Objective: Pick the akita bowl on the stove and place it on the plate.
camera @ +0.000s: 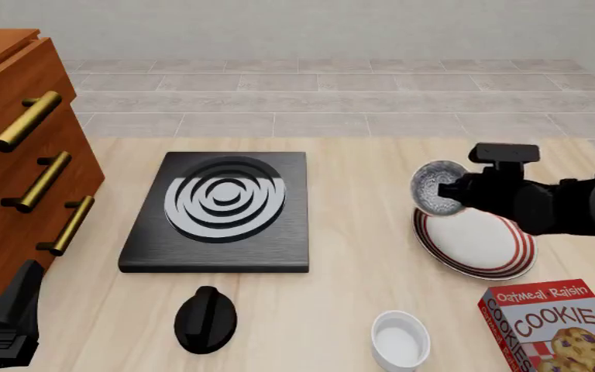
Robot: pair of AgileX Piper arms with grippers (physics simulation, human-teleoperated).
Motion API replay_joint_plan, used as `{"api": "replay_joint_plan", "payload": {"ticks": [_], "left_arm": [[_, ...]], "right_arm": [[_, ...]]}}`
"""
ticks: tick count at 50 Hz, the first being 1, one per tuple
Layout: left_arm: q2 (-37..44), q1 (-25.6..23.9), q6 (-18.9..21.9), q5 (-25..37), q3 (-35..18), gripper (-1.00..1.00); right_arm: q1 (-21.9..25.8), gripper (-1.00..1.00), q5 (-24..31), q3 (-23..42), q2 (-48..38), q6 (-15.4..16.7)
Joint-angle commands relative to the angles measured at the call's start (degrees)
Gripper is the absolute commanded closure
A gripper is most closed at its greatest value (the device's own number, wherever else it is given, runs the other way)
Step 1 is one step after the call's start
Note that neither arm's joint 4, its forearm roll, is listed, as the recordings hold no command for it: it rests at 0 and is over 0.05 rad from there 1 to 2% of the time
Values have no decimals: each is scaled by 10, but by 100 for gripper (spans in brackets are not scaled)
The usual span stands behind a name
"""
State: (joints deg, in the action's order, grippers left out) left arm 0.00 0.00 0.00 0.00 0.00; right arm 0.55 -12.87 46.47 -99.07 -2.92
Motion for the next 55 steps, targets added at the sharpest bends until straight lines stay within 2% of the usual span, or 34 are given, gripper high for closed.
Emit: {"api": "replay_joint_plan", "payload": {"ticks": [1,29,55], "left_arm": [[0,0,0,0,0,-100],[0,0,0,0,0,-100],[0,0,0,0,0,-100]], "right_arm": [[-23,100,-24,-23,1,-6],[-61,100,-64,-39,-43,-7],[-74,100,-84,-62,-52,-5]]}}
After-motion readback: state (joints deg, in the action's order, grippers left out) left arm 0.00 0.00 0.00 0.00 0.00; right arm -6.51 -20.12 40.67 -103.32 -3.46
